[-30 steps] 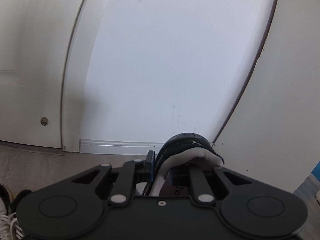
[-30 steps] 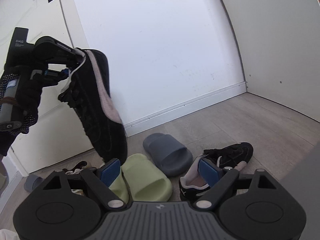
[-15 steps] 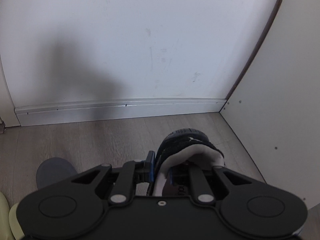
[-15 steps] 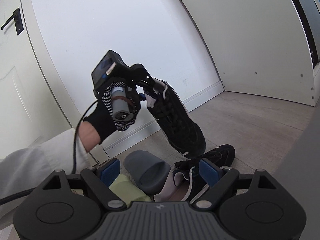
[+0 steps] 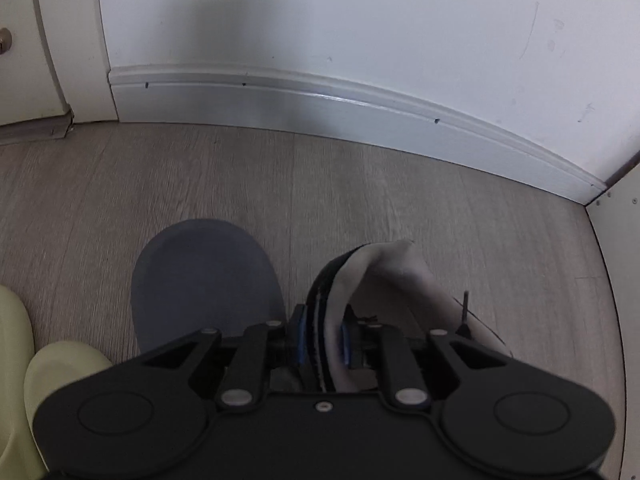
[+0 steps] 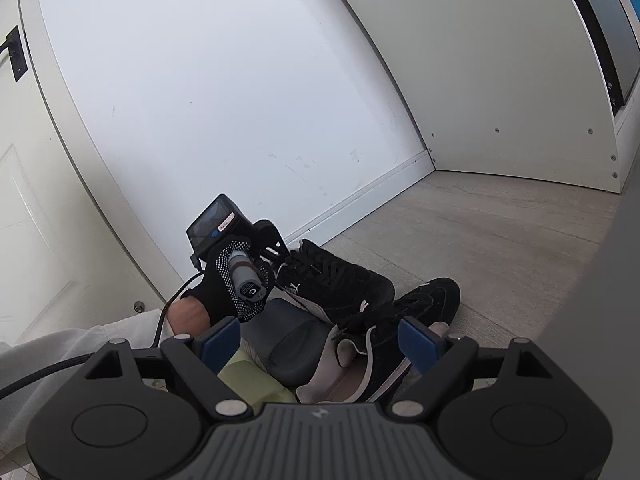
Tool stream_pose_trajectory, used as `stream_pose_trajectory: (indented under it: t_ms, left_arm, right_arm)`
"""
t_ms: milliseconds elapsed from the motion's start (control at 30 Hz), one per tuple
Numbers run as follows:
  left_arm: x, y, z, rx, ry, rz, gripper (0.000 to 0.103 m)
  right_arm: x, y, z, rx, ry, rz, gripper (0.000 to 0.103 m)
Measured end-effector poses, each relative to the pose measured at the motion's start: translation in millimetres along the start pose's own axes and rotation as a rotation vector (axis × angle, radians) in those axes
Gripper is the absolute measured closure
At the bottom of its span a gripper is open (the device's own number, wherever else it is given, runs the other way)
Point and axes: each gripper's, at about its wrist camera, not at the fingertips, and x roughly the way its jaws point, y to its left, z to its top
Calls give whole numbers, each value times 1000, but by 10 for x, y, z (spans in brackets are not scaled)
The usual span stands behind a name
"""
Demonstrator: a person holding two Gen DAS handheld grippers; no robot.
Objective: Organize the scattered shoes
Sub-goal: 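Lower the Puma sneaker beside its pair and open the left tool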
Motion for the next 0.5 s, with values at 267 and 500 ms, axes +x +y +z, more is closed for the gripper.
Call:
stream_pose_trajectory:
  t_ms: [267,500]
  left_arm:
    - [-699,143,-186,187,-61,-155,60]
    - [-1889,2010,-562,78,-209,-195,40]
  right_arm:
    - [29,28,-11,-10,24,-22,16]
    - [-11,303,-27,-62,39,23,16]
